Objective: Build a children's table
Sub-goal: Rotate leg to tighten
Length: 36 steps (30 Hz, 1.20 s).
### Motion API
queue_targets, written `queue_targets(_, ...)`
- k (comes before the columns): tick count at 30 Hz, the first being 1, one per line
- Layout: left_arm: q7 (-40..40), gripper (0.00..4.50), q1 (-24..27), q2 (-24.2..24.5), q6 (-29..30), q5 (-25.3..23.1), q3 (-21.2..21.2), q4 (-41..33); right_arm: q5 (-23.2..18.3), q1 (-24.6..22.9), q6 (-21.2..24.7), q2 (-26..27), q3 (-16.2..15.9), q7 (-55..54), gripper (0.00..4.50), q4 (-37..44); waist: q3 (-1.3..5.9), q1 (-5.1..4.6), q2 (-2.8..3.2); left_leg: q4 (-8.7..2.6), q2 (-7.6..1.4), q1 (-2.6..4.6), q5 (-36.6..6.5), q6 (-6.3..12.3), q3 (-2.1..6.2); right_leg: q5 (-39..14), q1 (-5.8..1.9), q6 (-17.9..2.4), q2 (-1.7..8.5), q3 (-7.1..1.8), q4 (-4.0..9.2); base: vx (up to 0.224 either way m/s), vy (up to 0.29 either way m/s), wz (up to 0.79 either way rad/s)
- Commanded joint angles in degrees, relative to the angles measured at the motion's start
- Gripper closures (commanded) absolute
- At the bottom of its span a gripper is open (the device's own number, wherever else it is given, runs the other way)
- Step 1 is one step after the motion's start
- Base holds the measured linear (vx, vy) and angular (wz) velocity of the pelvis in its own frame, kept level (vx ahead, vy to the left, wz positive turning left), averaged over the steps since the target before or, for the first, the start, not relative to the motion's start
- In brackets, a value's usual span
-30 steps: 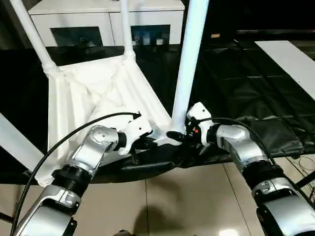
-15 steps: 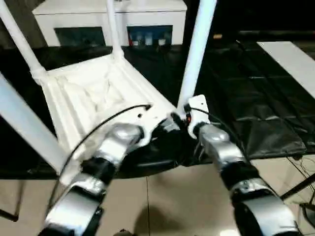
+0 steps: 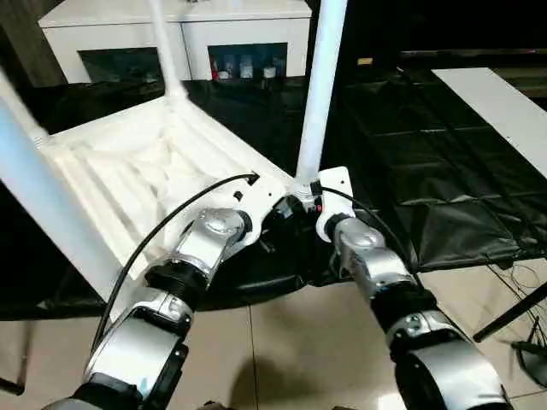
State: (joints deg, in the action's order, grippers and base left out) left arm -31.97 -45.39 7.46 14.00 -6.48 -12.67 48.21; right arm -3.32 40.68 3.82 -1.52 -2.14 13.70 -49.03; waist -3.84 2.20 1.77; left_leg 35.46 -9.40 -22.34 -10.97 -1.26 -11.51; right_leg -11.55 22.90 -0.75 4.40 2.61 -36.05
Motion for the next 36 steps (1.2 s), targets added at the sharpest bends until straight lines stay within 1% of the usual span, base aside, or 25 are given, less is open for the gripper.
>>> queue_targets(1, -1.4, 4.50, 1.1, 1.4, -1.5, 0.1, 0.3, -1.7, -1.1, -0.4, 0.7, -1.5, -0.3, 3.3, 0.91, 2.7, 4.64, 0.47, -0.87, -4.13, -3.64, 0.97, -6.2, 5.24, 1.90, -3.4, -2.93, -15.2, 4.67, -2.51, 4.12, 0.000, 0.000, 0.00)
queue_targets(3, -2.3, 4.50, 1.4, 1.8, -1.5, 0.1, 0.0, -2.2, -1.5, -0.8, 0.9, -2.3, -0.5, 5.2, 0.91, 3.6, 4.70, 0.47, -0.92, -4.05, -3.67, 0.93, -5.5, 5.91, 1.89, -1.8, -2.95, -15.6, 4.61, -2.45, 3.87, 0.000, 0.000, 0.00)
queue_targets(4, -6.0, 4.50, 2.6, 3.2, -2.2, 0.2, -1.0, -3.6, -2.0, -2.1, 1.0, -4.8, -1.2, 10.8, 0.91, 6.3, 4.58, 0.51, -0.81, -4.07, -3.61, 1.00, -6.4, 6.17, 1.86, -2.3, -2.93, -15.8, 4.54, -2.37, 4.12, 0.000, 0.000, 0.00)
queue_targets(5, -7.4, 4.50, 3.0, 3.7, -2.6, 0.3, -1.4, -4.0, -2.2, -2.6, 1.1, -5.7, -1.5, 12.9, 0.91, 7.2, 4.59, 0.61, -0.96, -4.01, -3.66, 0.94, -6.6, 6.39, 1.87, -2.5, -3.02, -15.7, 4.68, -2.48, 4.13, 0.000, 0.000, 0.00)
queue_targets(6, -9.6, 4.50, 3.7, 4.5, -3.8, 0.3, -2.1, -4.7, -2.5, -3.3, 1.1, -6.9, -1.9, 15.9, 0.91, 8.6, 4.56, 0.73, -0.63, -4.05, -3.78, 1.05, -7.2, 6.35, 1.88, -3.1, -2.86, -15.5, 4.61, -2.48, 4.20, 0.000, 0.000, 0.00)
queue_targets(8, -14.9, 4.50, 5.4, 6.4, -5.3, 1.0, -3.5, -7.5, -2.9, -5.0, 0.8, -9.7, -3.4, 22.2, 0.91, 11.6, 4.56, 0.80, -0.66, -4.15, -3.84, 1.18, -7.8, 5.77, 1.90, -4.0, -2.80, -15.7, 4.59, -2.44, 4.21, 0.000, 0.000, 0.00)
queue_targets(9, -17.8, 4.50, 6.3, 7.3, -6.1, 1.6, -4.1, -9.0, -3.2, -5.8, 0.8, -10.9, -4.1, 25.0, 0.91, 13.0, 4.38, 0.94, -0.67, -4.26, -4.01, 1.16, -8.8, 5.46, 1.93, -5.1, -2.74, -15.4, 4.64, -2.49, 4.34, 0.000, 0.000, 0.00)
queue_targets(10, -18.1, 4.50, 6.4, 7.4, -6.1, 1.7, -4.2, -9.1, -3.3, -5.9, 0.8, -11.1, -4.2, 25.3, 0.91, 13.1, 4.38, 1.07, -0.56, -4.37, -4.12, 1.31, -9.7, 4.89, 1.98, -6.4, -2.66, -15.3, 4.65, -2.49, 4.38, 0.000, 0.000, 0.00)
queue_targets(11, -20.2, 4.50, 7.1, 8.1, -6.5, 2.1, -4.6, -10.3, -3.5, -6.5, 1.0, -12.0, -4.7, 27.4, 0.91, 14.4, 4.31, 1.10, -0.61, -4.40, -4.06, 1.30, -10.0, 4.38, 1.92, -6.9, -2.57, -15.3, 4.57, -2.55, 4.43, 0.000, 0.000, 0.00)
queue_targets(12, -21.3, 4.50, 7.5, 8.6, -6.6, 2.3, -4.9, -11.1, -3.7, -7.0, 1.1, -12.7, -5.1, 28.7, 0.91, 15.1, 4.35, 1.23, -0.53, -4.45, -4.16, 1.39, -9.9, 4.16, 1.92, -7.0, -2.51, -15.3, 4.61, -2.60, 4.39, 0.000, 0.000, 0.00)
queue_targets(14, -26.1, 4.50, 8.9, 11.1, -7.0, 2.7, -6.2, -14.2, -4.1, -8.8, 1.2, -15.8, -6.9, 34.6, 0.91, 18.2, 4.29, 1.46, -0.43, -4.57, -4.30, 1.60, -10.7, 3.57, 1.88, -7.4, -2.34, -15.2, 4.55, -2.59, 4.44, 0.000, 0.000, 0.00)
queue_targets(15, -26.8, 4.50, 9.0, 11.5, -7.0, 2.8, -6.4, -14.6, -4.1, -9.0, 1.2, -16.2, -7.1, 35.4, 0.91, 18.6, 4.33, 1.58, -0.43, -4.67, -4.43, 1.59, -10.5, 3.58, 1.90, -6.7, -2.39, -15.0, 4.52, -2.62, 4.24, 0.000, 0.000, 0.00)
queue_targets(16, -31.3, 4.50, 10.0, 13.7, -7.3, 3.4, -7.4, -16.9, -3.9, -10.0, 1.0, -18.3, -8.4, 39.6, 0.91, 20.2, 4.36, 1.80, -0.43, -4.63, -4.39, 1.55, -10.0, 3.57, 1.90, -5.9, -2.42, -15.1, 4.55, -2.56, 4.15, 0.000, 0.000, 0.00)
queue_targets(17, -31.3, 4.50, 10.0, 13.7, -7.3, 3.4, -7.4, -16.9, -3.9, -10.0, 1.0, -18.3, -8.4, 39.6, 0.91, 20.2, 4.42, 1.90, -0.40, -4.58, -4.37, 1.42, -8.9, 3.77, 1.83, -4.5, -2.44, -15.3, 4.55, -2.59, 3.94, 0.000, 0.000, 0.00)
queue_targets(19, -34.5, 4.50, 10.4, 15.0, -7.4, 4.0, -7.7, -18.3, -3.2, -10.1, 0.3, -19.2, -9.6, 42.5, 0.91, 20.4, 4.41, 1.97, -0.51, -4.44, -4.16, 1.42, -8.8, 3.96, 1.66, -4.1, -2.36, -15.7, 4.49, -2.58, 3.96, 0.000, 0.000, 0.00)
queue_targets(20, -35.4, 4.50, 10.3, 15.4, -7.6, 4.1, -7.9, -18.5, -2.5, -9.9, -0.3, -19.6, -10.3, 43.6, 0.91, 20.1, 4.35, 1.97, -0.47, -4.45, -4.16, 1.32, -9.0, 3.97, 1.68, -4.5, -2.36, -15.7, 4.55, -2.60, 3.98, 0.000, 0.000, 0.00)
queue_targets(21, -35.9, 4.50, 10.3, 15.7, -7.7, 4.0, -7.9, -18.6, -2.1, -9.8, -0.6, -19.8, -10.8, 44.3, 0.91, 20.0, 4.28, 2.09, -0.44, -4.51, -4.22, 1.41, -9.7, 3.74, 1.72, -6.1, -2.27, -15.5, 4.63, -2.61, 4.16, 0.000, 0.000, 0.00)
queue_targets(23, -36.0, 4.50, 10.2, 15.9, -7.8, 3.8, -7.9, -18.7, -1.4, -9.6, -1.1, -20.1, -11.4, 44.6, 0.91, 19.7, 4.32, 2.33, -0.43, -4.53, -4.27, 1.57, -9.8, 3.15, 1.71, -7.0, -2.19, -15.3, 4.62, -2.65, 4.23, 0.000, 0.000, 0.00)
queue_targets(25, -35.6, 4.50, 9.7, 16.2, -8.0, 3.4, -7.9, -18.1, 0.7, -7.9, -2.5, -20.2, -12.6, 43.6, 0.91, 17.4, 4.34, 2.42, -0.42, -4.58, -4.26, 1.65, -9.8, 2.63, 1.73, -6.9, -2.04, -15.3, 4.51, -2.60, 4.17, 0.000, 0.000, 0.00)
queue_targets(29, -35.3, 4.50, 9.4, 16.3, -8.1, 3.4, -7.7, -17.7, 1.1, -6.3, -2.9, -19.5, -12.8, 43.7, 0.91, 15.6, 4.39, 2.39, -0.50, -4.56, -4.19, 1.47, -9.7, 2.50, 1.75, -6.4, -2.30, -15.3, 4.60, -2.67, 4.07, 0.000, 0.000, 0.00)
queue_targets(31, -35.2, 4.50, 9.3, 16.3, -8.1, 3.3, -7.8, -17.6, 1.2, -5.8, -3.2, -19.2, -12.8, 44.3, 1.16, 14.8, 4.43, 2.43, -0.42, -4.48, -4.20, 1.54, -9.2, 2.73, 1.72, -5.7, -2.25, -15.3, 4.57, -2.65, 4.02, 0.000, 0.000, 0.00)
queue_targets(34, -35.2, 4.50, 9.3, 16.2, -8.1, 3.3, -7.7, -17.6, 1.3, -5.2, -3.4, -18.8, -12.9, 44.3, 1.37, 13.8, 4.36, 2.41, -0.49, -4.50, -4.19, 1.36, -9.2, 3.00, 1.75, -5.7, -2.33, -15.5, 4.61, -2.62, 4.04, 0.000, 0.000, 0.00)
queue_targets(35, -35.2, 4.50, 9.3, 16.2, -8.1, 3.3, -7.7, -17.6, 1.3, -5.2, -3.4, -18.7, -12.8, 44.3, 1.61, 13.8, 4.38, 2.40, -0.51, -4.50, -4.20, 1.41, -9.3, 2.92, 1.75, -6.1, -2.33, -15.3, 4.60, -2.63, 4.06, 0.000, 0.000, 0.00)
queue_targets(36, -35.2, 4.50, 9.3, 16.2, -8.0, 3.3, -7.6, -17.6, 1.1, -4.9, -3.5, -18.4, -12.7, 44.4, 1.66, 13.2, 4.40, 2.36, -0.64, -4.53, -4.24, 1.41, -9.3, 2.91, 1.76, -6.2, -2.33, -15.4, 4.60, -2.63, 4.04, 0.000, 0.000, 0.00)
